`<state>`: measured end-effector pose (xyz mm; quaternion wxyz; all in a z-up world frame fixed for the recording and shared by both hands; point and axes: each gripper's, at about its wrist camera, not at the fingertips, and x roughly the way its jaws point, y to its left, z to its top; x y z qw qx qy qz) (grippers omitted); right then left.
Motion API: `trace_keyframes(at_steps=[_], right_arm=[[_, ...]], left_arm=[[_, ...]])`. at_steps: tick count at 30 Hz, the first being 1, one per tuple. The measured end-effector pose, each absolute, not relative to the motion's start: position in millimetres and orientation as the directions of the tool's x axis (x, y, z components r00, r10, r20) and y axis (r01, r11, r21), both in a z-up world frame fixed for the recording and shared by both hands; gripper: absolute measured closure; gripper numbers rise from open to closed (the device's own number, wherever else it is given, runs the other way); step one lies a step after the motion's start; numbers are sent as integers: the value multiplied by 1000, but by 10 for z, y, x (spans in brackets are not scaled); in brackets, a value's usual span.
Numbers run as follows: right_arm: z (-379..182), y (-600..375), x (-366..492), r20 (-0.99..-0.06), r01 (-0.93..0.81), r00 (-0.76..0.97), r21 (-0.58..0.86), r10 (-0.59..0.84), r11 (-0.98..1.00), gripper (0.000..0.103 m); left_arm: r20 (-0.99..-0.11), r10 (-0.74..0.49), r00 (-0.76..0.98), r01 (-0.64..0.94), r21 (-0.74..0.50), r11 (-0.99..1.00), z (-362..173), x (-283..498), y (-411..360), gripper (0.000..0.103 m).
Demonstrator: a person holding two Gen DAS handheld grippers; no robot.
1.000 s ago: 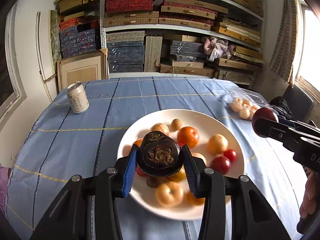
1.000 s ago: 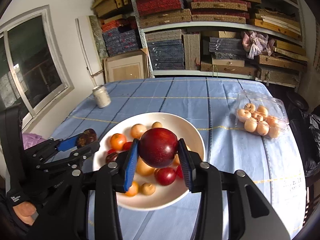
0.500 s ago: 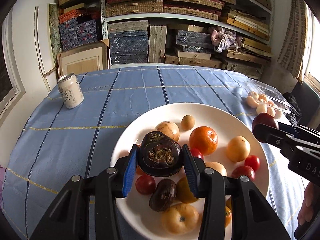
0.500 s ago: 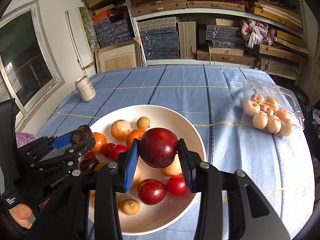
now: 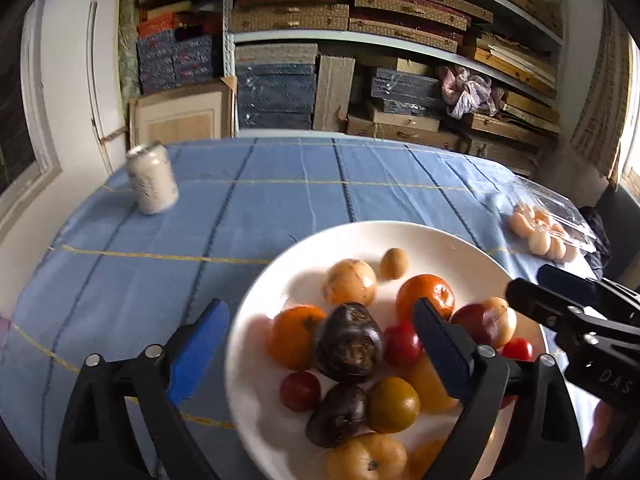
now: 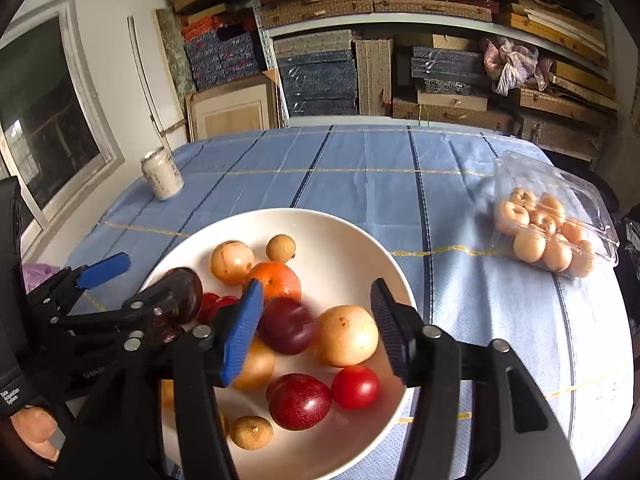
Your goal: Organize fruits
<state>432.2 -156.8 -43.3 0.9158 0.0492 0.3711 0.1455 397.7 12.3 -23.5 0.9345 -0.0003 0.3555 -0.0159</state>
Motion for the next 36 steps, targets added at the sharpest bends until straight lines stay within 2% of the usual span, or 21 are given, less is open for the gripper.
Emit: trace_keyframes(at_steps=[4,7,11,13,14,28,36], right_arm=[[-389,-1629,4233,-660,-226,686,209,307,952,48],[-364,-1664,4113,-658,-221,689,210,305,952,44],[-320,-1688,3896,-650,-213,703,198,290,957,27],[-268,-1701,3755,-639,-200,717,194,278,960,9],[-227,-1719,3650,-629,-196,724,205,283,959,6],[262,-1662,1720,-555,-274,765,180,327,945,5],[225,-1756,496,-546,-256,776,184,316,949,5]], left_arm=[[-661,1,750,24,29,999,-193,3906,116,5],[-666,4,746,25,35,999,-189,3828,118,5],[-679,20,734,21,52,998,-201,3680,142,4],[-683,29,730,19,64,998,-194,3569,155,4],[-684,28,729,21,62,998,-184,3496,164,4],[-583,-111,805,118,-27,993,352,1545,232,4],[-602,-109,791,102,-46,994,297,523,276,4]])
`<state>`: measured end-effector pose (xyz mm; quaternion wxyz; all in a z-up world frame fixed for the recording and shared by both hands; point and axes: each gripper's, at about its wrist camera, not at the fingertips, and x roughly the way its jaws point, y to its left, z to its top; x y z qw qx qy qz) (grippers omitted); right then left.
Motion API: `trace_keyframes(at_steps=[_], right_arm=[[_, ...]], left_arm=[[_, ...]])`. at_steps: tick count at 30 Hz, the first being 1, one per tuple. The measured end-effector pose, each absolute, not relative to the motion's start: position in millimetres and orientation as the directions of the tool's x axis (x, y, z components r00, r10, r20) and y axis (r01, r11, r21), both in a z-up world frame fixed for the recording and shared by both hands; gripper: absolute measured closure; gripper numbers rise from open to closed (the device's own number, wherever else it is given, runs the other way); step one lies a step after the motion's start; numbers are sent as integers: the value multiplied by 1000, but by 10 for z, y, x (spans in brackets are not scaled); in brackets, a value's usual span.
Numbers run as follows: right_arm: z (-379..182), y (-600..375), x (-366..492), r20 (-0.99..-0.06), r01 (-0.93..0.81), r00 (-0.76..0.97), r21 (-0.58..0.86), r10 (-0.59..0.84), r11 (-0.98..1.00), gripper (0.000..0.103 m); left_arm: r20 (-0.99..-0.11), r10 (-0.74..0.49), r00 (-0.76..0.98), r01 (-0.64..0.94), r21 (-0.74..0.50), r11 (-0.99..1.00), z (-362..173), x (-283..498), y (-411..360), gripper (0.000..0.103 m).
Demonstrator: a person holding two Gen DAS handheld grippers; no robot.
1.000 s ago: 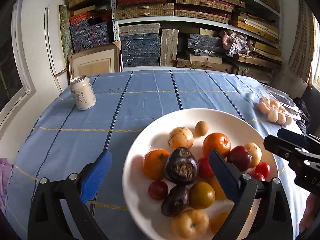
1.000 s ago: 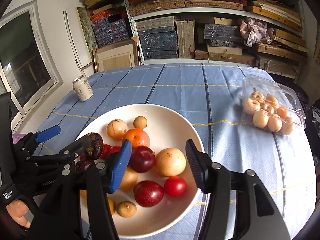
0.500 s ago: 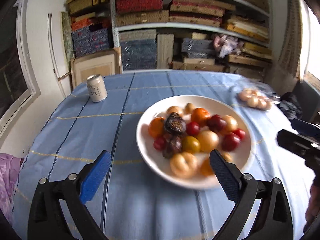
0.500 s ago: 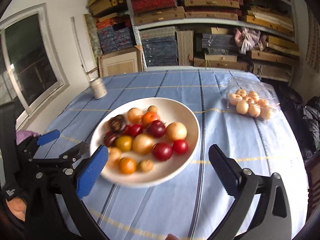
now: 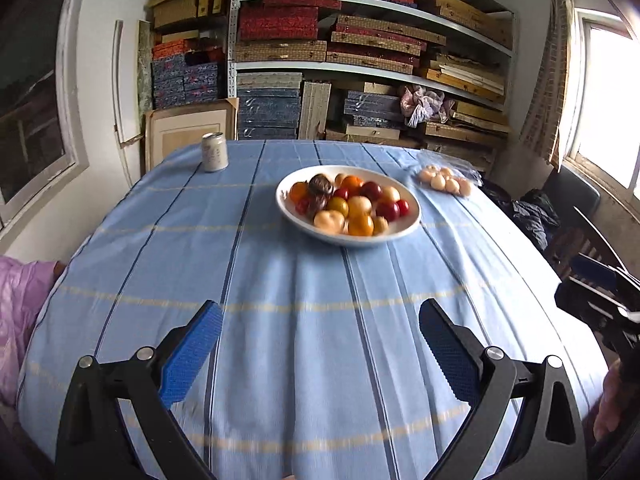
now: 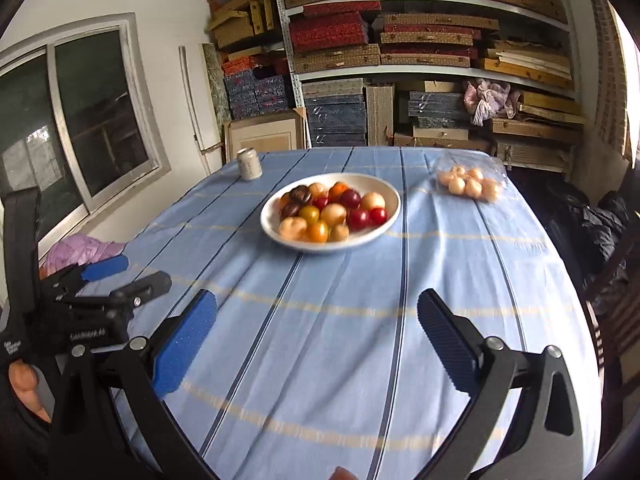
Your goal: Organize fruits
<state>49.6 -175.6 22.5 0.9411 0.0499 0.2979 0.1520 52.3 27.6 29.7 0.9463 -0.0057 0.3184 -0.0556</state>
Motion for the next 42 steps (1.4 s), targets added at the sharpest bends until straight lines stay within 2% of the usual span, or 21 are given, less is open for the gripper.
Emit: trace_keyframes(at_steps=[4,8,15,20,29,42], right_arm=[[129,-1877,-26,-525,-196,800,229,291,953,5],[94,-1959,-392,-502,-168,823,230,265,959,5],[186,-1969,-797,-469,-173,848,197,248,965,5],[224,-1910,-862,-461,-183,852,182,248,966,5],[194,-1845,-775,-477,-193,840,179,257,965,5],[135,-1827,-717,-486,-194,835,179,258,965,5]], left_arm=[[-605,-111,788,113,-35,993,279,160,199,4],[-591,-196,783,178,-89,980,303,-200,124,4],[-539,-176,824,164,-70,984,393,-561,28,4],[-492,-38,870,46,5,999,458,-638,36,4],[-526,-45,849,36,-29,999,414,-521,103,4],[-519,16,855,0,31,1000,363,-510,55,4]])
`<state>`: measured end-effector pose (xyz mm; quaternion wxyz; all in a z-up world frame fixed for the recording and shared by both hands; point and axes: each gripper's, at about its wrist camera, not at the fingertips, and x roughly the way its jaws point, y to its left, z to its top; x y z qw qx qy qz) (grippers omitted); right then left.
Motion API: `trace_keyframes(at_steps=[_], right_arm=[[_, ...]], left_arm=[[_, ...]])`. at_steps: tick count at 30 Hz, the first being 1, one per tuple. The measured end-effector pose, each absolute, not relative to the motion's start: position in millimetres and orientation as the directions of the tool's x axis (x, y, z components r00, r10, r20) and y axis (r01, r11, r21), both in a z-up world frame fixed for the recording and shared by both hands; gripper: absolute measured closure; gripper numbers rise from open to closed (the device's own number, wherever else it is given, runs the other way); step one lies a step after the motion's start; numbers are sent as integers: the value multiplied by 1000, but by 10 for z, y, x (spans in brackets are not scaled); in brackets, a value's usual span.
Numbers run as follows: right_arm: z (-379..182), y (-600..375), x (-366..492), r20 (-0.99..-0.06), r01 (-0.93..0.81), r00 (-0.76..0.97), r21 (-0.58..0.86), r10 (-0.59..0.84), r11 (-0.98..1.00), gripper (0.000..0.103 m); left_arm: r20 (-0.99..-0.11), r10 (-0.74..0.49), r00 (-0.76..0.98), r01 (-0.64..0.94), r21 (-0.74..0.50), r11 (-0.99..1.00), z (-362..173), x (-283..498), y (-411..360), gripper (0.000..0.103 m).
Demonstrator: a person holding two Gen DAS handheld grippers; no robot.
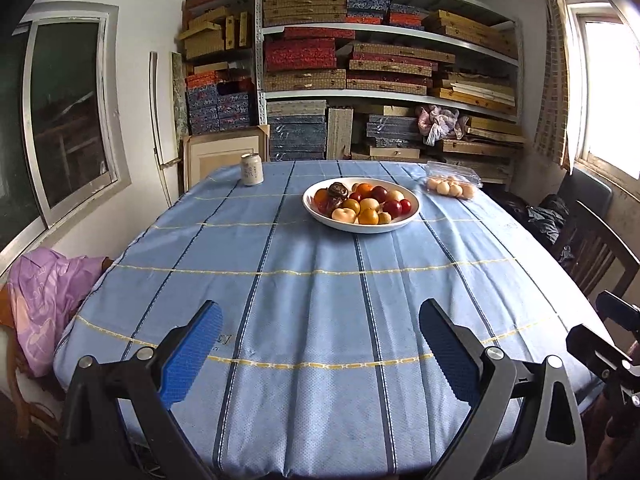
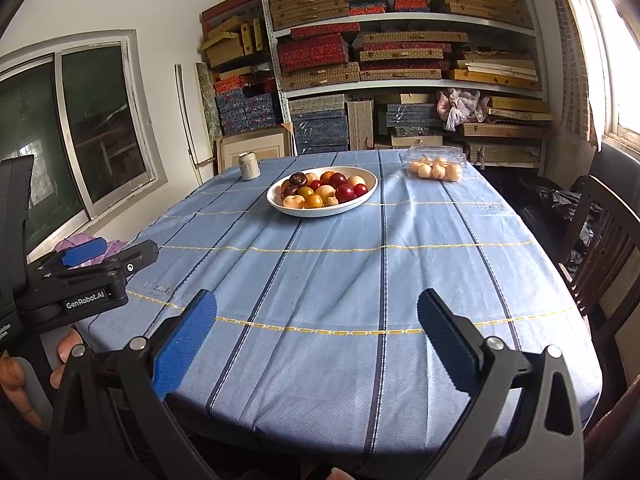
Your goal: Organize fruits
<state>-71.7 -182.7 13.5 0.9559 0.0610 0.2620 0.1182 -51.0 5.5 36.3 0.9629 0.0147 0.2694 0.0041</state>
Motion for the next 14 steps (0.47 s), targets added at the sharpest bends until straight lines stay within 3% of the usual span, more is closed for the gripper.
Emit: trace_keyframes(at_steps=[14], right_arm=[[109,-1807,-736,-481,-196,839,169,254,966,5]], left_arm=[[-511,-13,859,41,43,998,342,-534,-4,4]])
